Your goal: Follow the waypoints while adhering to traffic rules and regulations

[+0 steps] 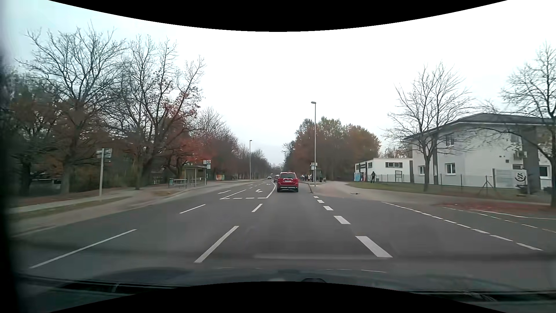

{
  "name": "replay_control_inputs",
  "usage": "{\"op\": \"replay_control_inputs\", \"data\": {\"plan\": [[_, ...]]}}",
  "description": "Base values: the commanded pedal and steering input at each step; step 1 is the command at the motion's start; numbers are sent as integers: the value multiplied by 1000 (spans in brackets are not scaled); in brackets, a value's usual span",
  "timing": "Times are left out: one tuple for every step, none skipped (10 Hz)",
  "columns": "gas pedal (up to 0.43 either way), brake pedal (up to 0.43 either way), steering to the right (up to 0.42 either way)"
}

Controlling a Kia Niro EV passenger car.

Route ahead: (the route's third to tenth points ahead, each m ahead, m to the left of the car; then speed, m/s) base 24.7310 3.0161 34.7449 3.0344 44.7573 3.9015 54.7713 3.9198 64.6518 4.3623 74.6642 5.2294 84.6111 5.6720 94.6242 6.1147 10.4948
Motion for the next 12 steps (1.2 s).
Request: {"op": "replay_control_inputs", "data": {"plan": [[177, 0, -6], [177, 0, -6], [177, 0, -6], [177, 0, -7], [177, 0, -6], [177, 0, -6], [169, 0, -7], [157, 0, -6], [157, 0, -6], [157, 0, -7], [157, 0, -7], [157, 0, -7]]}}
